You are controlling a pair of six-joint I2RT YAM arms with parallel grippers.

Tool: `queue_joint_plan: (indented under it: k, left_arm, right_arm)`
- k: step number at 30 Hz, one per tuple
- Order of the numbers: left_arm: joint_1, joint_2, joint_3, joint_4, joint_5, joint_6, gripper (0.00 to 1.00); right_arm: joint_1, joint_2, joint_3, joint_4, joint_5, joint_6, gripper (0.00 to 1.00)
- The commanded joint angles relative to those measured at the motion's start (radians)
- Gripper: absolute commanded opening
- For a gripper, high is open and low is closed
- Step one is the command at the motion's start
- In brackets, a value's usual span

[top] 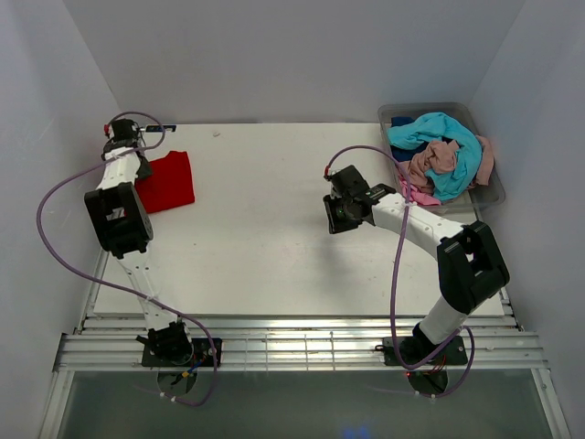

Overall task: Fold and stack the t-shirts
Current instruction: Put the neatly folded tshirt into the corner of the board with the left arm

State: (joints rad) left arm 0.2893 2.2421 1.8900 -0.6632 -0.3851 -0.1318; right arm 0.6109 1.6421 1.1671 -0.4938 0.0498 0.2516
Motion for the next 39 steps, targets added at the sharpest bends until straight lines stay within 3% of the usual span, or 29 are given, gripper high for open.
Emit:
queue_joint_plan:
  k: [1,3,6,13,31,39]
  left_arm:
    - [-0.018,-0.18,-0.002,0.056,-0.095,-0.02,0.74]
    - [-0.054,-0.219,-0.052,0.118,-0.08,-0.012,0.7]
    - [-0.116,-0.253,-0.104,0.184,-0.038,-0.011,0.02]
    - [-0.246,-0.17,-0.143,0.182,0.025,-0.041,0.0]
    - [-0.249,-0.128,-0.414,0.261,0.002,-0.086,0.0]
    - [-0.249,-0.262,-0.627,0.275,-0.04,-0.141,0.0]
  right_arm:
    - [0.006,-0.011,0.008,-0.009,0.009,0.002,0.32]
    - [0.007,-0.004,0.006,-0.008,0.009,0.002,0.32]
    - [0.009,-0.001,0.003,0.001,0.005,0.009,0.31]
    - [0.01,-0.018,-0.02,0.012,0.018,0.021,0.29]
    - [0.01,-0.074,-0.095,0.021,0.03,0.046,0.26]
    - [0.01,-0.082,-0.095,0.029,0.021,0.054,0.26]
